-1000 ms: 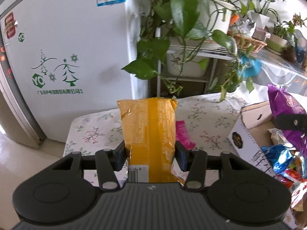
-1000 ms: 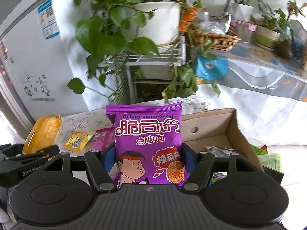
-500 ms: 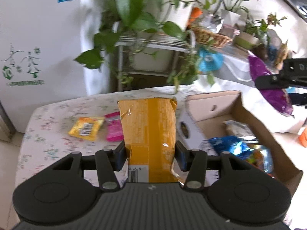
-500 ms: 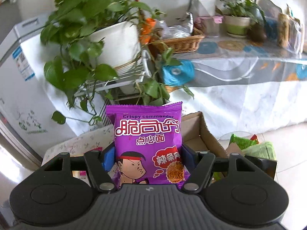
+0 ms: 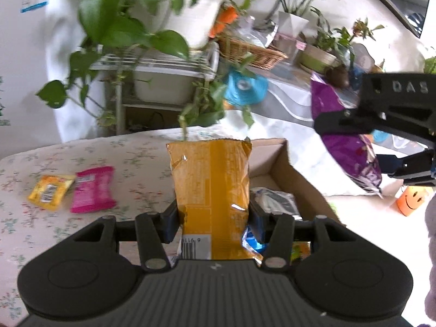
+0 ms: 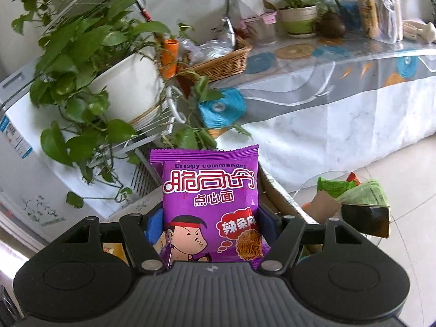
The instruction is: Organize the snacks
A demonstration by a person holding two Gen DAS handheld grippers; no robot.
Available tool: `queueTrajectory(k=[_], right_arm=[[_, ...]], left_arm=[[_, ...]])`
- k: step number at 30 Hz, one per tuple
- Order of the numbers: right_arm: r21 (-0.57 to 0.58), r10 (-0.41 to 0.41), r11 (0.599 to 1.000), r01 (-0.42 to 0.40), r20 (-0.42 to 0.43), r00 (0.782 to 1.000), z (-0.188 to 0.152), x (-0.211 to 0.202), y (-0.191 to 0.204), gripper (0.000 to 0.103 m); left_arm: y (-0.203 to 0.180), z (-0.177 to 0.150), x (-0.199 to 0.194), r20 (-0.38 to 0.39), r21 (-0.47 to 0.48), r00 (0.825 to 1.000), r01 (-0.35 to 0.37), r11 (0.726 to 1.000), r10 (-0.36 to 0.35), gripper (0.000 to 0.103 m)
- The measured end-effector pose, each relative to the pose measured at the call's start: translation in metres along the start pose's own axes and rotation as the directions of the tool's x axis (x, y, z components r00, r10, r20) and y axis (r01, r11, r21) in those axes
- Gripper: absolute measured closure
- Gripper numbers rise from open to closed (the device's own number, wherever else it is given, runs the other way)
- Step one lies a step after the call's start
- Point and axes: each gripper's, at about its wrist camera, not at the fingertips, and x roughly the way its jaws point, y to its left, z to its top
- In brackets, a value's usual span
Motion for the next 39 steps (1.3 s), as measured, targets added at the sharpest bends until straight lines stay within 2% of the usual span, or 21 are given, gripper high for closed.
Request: queueTrajectory(k=[10, 11, 12, 14, 17, 30, 39], right_arm=[[0.056, -0.062, 0.996, 0.064, -0.034, 0.997, 0.001, 0.008, -0.014, 0.028], [0.059, -0.071, 0.996, 0.073, -0.035, 0.997, 0.001, 0.009, -0.015, 0.027], [0.061, -0.082, 0.995, 0.084, -0.033, 0.996, 0.001, 0.009, -0.015, 0.024], [0.063, -0.095, 0.993, 0.097, -0.027, 0.995, 0.002, 0.008, -0.015, 0.018], [0.060, -0.088, 0.994, 0.089, -0.016, 0.996, 0.002, 0.006, -0.013, 0.014], [0.011, -0.070, 0.997, 0.071, -0.023, 0.997, 0.000, 0.012, 0.004, 0.013], [-0.056, -0.067, 0.996, 0.064, -0.046, 0.997, -0.006, 0.022, 0.025, 0.009]], left_arm=[[-0.033, 0.005, 0.025, -0.078, 0.013, 0.997, 0.026, 1.000, -0.025, 0.052], [-0.035, 0.006, 0.028, -0.093, 0.019, 0.995, 0.028, 0.999, -0.026, 0.049], [-0.037, 0.006, 0.029, -0.103, 0.025, 0.994, 0.026, 0.999, -0.023, 0.041], [-0.038, 0.007, 0.027, -0.089, 0.031, 0.996, 0.014, 0.999, -0.011, 0.033], [-0.036, 0.008, 0.023, -0.078, 0.041, 0.997, 0.003, 0.999, 0.000, 0.022], [-0.015, 0.012, 0.009, -0.074, 0.078, 0.996, -0.049, 0.996, 0.055, 0.021], [0.016, 0.011, 0.004, -0.090, 0.097, 0.988, -0.120, 0.988, 0.129, 0.020]])
